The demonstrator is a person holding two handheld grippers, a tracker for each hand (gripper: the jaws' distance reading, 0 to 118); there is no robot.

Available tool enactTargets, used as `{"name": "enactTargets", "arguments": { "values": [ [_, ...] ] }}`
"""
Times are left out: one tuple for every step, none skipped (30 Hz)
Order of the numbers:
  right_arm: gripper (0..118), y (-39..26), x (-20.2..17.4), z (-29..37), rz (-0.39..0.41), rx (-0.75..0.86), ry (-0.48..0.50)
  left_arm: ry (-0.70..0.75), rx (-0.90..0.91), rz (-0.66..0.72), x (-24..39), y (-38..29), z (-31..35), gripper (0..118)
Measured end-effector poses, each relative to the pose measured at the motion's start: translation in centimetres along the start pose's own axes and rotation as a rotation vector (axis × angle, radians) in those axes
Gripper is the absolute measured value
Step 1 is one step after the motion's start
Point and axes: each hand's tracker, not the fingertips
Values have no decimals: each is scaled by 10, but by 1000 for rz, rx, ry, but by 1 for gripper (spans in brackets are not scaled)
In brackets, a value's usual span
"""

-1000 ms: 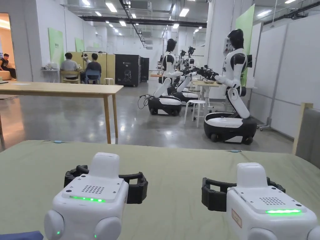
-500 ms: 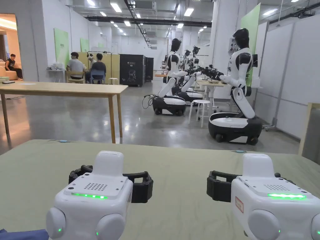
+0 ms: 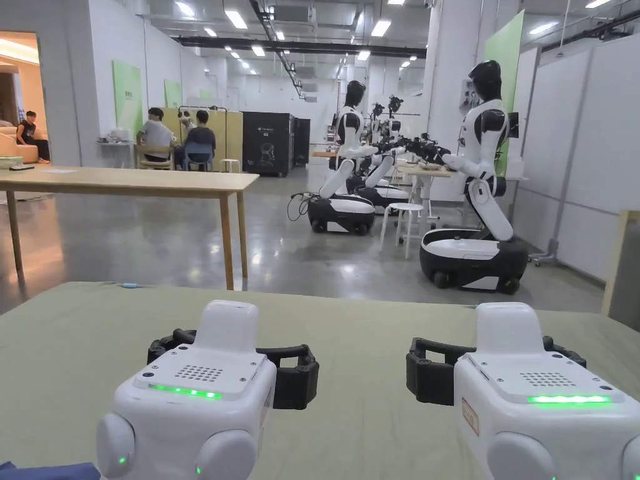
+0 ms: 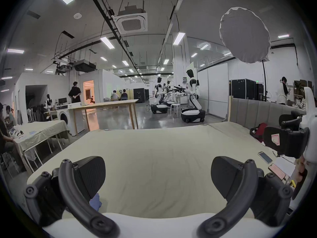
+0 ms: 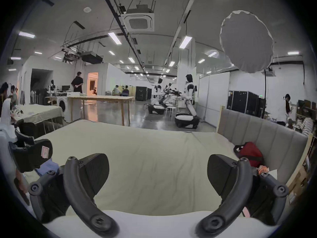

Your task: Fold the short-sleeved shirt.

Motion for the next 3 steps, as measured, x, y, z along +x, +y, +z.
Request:
{"name": "enactTargets", "arguments": {
  "values": [
    [116,3,3,1,-39,-27,53,1,5,-5,0,1,1,118],
    [118,4,4,4,-51,-40,78,3,7,-7,0,2,2,118],
    [118,5,4,3,-47,-39,72,7,10,-5,0,3,3,118]
  ]
}}
